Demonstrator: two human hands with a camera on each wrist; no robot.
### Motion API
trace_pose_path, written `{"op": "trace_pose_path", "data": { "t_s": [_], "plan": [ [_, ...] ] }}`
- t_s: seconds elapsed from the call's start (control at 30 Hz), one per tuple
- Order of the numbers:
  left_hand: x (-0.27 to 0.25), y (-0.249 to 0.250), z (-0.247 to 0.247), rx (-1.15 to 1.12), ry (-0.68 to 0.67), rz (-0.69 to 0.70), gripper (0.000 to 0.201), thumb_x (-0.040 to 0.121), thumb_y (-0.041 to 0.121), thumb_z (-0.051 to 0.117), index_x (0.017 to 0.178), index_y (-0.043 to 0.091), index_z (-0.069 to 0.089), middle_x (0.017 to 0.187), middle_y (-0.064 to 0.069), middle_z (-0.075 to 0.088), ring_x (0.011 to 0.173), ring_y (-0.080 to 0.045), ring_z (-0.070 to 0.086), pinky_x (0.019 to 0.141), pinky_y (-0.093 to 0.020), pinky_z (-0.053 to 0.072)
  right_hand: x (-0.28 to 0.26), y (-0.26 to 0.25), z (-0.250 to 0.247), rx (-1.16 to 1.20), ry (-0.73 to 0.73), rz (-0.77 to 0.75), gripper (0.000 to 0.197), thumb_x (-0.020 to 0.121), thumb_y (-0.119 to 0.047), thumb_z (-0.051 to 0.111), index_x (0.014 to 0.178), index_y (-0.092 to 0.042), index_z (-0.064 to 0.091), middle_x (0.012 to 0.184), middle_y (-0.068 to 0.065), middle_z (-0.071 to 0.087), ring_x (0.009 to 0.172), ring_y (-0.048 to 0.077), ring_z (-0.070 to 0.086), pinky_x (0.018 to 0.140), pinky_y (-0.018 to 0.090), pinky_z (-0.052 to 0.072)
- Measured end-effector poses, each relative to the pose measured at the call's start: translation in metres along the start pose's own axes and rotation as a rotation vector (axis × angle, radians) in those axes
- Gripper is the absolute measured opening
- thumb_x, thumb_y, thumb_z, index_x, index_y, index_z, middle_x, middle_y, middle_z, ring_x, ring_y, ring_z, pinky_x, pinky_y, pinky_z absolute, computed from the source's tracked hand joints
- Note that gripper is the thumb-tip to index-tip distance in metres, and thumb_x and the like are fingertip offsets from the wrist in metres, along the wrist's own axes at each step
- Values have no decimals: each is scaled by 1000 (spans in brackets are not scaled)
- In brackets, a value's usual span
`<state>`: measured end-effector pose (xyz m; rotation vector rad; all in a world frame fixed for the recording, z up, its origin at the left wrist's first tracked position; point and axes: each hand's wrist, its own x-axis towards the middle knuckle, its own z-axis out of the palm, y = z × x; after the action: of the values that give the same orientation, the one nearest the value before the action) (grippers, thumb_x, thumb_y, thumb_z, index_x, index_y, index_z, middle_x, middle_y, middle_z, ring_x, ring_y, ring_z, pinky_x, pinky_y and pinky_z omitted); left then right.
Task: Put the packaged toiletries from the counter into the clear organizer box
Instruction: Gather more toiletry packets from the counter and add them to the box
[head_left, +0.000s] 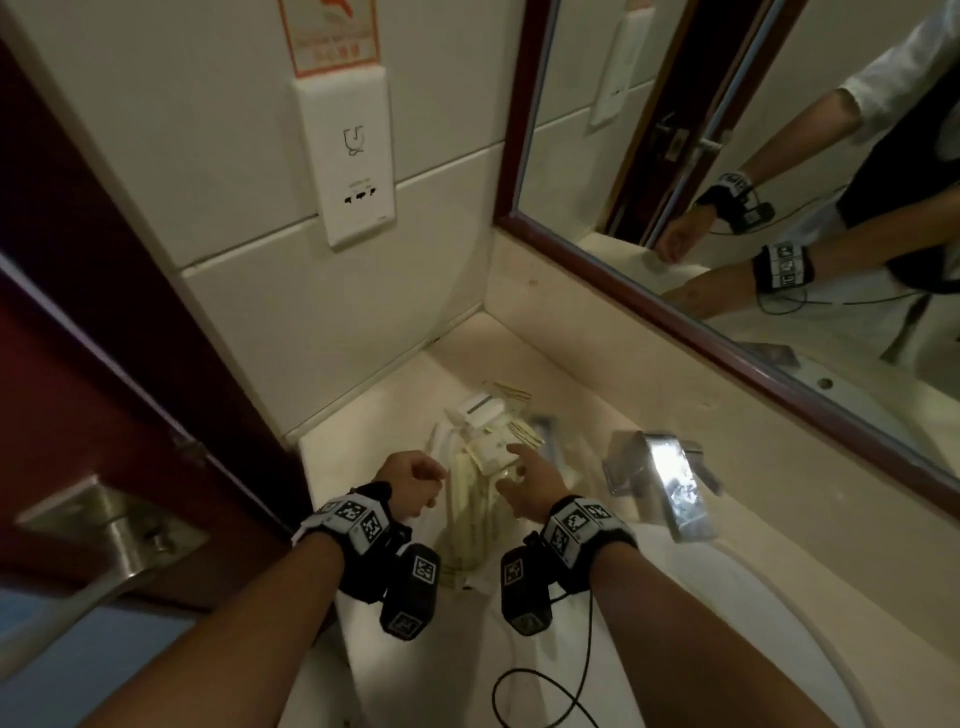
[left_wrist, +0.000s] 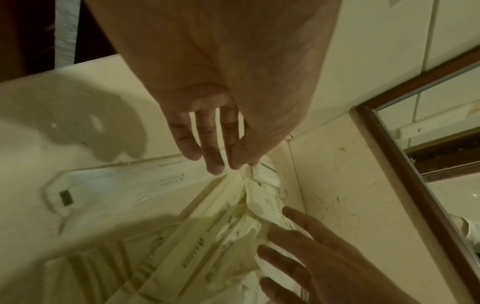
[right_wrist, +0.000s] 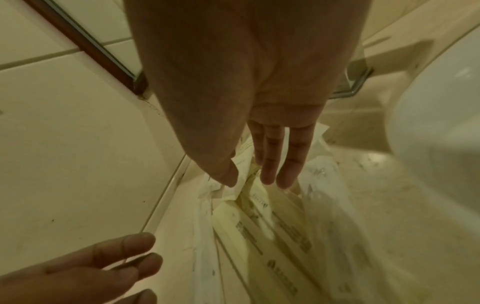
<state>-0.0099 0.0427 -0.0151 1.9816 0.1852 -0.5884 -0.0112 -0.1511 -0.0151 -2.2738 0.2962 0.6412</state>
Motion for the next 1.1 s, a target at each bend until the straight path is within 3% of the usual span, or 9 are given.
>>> {"op": "trace_pose_path", "data": {
  "t_s": [0.17,0.33,0.47,0.53,0.6,0.77,0.9,1.0,1.1],
  "plan": [
    [8,-2,5,7,-3,-13,25,87,2,55,70,21,57,69,-7,59,58,-21,55,43,-20,42,22,-1,9,164,-25,44,57,92,-21,57,145,-17,36,131,17,55,105,35,64,86,49,57],
    [13,-4,5,13,-5,-43,25,87,3,55,70,21,56,67,-6,58,58,-20,54,43,-19,42,29,4,13,378,43,122,50,92,-16,56,140,-11,44,122,14,58,91,25,64,60,30,56],
    [20,-1,4,26,-1,-61,24,87,4,55,71,22,56,66,-3,58,57,-17,56,49,-22,44,23,8,-3,273,263,-2,31,91,-21,60,118,-7,65,115,12,67,94,25,66,81,38,56],
    [26,3,5,40,-7,-71,20,87,5,56,73,20,58,65,-3,59,58,-18,57,51,-23,45,16,10,-17,186,348,-36,27,90,-30,62,109,-12,70,103,5,70,88,19,66,82,31,53],
    [32,9,10,50,-12,-76,12,87,4,54,84,13,62,67,-6,60,60,-21,56,53,-23,46,11,15,-28,202,372,-28,23,86,-35,65,102,-19,69,97,1,69,86,17,66,84,36,55],
    [55,28,35,118,-24,-17,25,87,3,53,109,3,65,118,-20,62,109,-35,59,92,-35,49,3,31,-51,240,405,-16,23,83,-29,71,100,-16,66,94,2,65,85,19,66,79,37,57],
    [70,42,56,216,-60,-28,33,88,11,55,121,11,57,127,-12,55,116,-31,55,98,-35,47,-4,41,-72,170,452,-38,15,85,-24,69,98,-18,66,83,-4,63,75,10,62,60,18,44],
    [82,55,68,365,-75,-7,44,89,17,54,132,16,48,138,-13,46,121,-31,52,102,-35,44,-3,48,-80,214,496,-70,12,83,-20,70,94,-15,67,82,-3,63,67,6,58,59,18,42],
    [90,63,77,578,-122,-15,54,88,28,53,140,21,39,147,-12,30,134,-33,33,111,-43,33,1,52,-85,244,513,-79,10,82,-17,71,91,-16,66,83,-2,62,66,5,56,65,22,43]
  ]
}}
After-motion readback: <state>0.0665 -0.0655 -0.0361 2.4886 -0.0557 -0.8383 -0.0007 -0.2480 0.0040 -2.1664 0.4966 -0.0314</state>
